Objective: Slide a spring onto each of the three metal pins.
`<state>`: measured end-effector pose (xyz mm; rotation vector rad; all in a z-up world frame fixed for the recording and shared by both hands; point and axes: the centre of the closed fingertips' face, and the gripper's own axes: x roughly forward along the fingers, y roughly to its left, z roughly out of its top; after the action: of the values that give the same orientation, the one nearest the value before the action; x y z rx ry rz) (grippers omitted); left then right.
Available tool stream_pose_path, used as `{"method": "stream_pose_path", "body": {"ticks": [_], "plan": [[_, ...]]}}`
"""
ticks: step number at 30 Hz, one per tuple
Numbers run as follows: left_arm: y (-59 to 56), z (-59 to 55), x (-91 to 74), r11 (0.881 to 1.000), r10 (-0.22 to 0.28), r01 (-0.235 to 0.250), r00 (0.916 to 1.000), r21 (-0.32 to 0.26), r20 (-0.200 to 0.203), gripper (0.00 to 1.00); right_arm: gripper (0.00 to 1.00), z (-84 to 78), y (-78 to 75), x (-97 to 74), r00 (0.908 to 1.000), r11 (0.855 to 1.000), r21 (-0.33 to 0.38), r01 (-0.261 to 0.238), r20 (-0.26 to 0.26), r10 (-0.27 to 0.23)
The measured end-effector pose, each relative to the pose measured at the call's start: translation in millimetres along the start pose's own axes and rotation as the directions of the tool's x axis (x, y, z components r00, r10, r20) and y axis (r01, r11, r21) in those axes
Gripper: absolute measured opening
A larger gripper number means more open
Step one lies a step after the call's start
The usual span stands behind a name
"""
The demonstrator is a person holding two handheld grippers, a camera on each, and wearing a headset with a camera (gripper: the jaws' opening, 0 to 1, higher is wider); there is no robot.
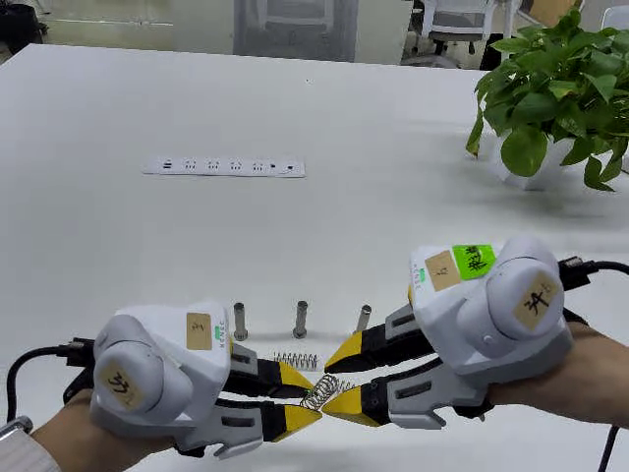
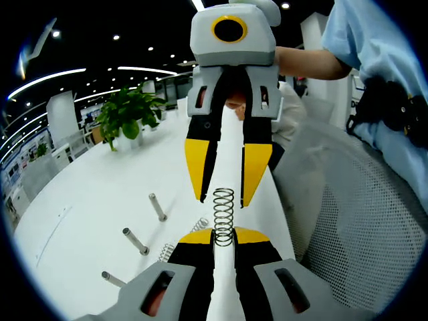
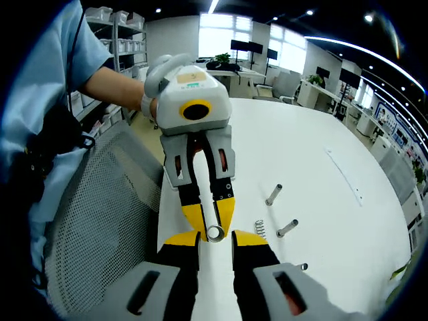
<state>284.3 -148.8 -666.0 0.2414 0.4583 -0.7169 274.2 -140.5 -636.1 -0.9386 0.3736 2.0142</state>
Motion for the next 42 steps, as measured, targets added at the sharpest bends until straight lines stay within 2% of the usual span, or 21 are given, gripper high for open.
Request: {"method": "stream_pose_path", "body": {"ticks": [1,5,8,19,33,40,42], "plan": [[-0.5,-0.1,0.8,1.0,-0.003,0.003,1.0,0.0,-0.003,0.09,0.19,-1.8,1.7,1.6,0.9995,1.0,-0.014,-0.021,-0.025,0.021],[-2.8,-0.7,4.1,1.0,-0.014,0.014,0.9998,0.004,-0.014,0.09,0.19,-2.4,9.0,8.3,0.9944,0.995,-0.038,-0.087,-0.063,0.085],[-5.4,0.9,5.8,1.0,-0.023,0.023,0.9996,0.012,-0.017,0.09,0.16,-9.8,6.7,13.0,0.9897,0.994,-0.044,-0.098,-0.11,0.092],[-7.6,2.2,9.1,0.999,-0.038,0.038,0.9991,0.021,-0.019,0.09,0.14,-14.4,8.8,17.0,0.9832,0.992,-0.013,-0.128,-0.133,0.125],[-10.9,-1.0,11.9,0.999,-0.045,0.045,0.9987,0.008,-0.025,0.09,0.12,-20.4,11.8,19.6,0.9751,0.987,-0.029,-0.156,-0.164,0.149],[-9.0,-2.1,12.7,0.999,-0.034,0.034,0.9992,-0.022,-0.019,0.1,0.12,-21.1,10.0,20.2,0.9724,0.987,-0.022,-0.16,-0.175,0.154],[-8.9,-2.1,12.2,0.998,-0.03,0.03,0.9995,-0.046,-0.013,0.1,0.12,-20.5,10.3,20.3,0.9713,0.986,-0.023,-0.165,-0.177,0.158]]}}
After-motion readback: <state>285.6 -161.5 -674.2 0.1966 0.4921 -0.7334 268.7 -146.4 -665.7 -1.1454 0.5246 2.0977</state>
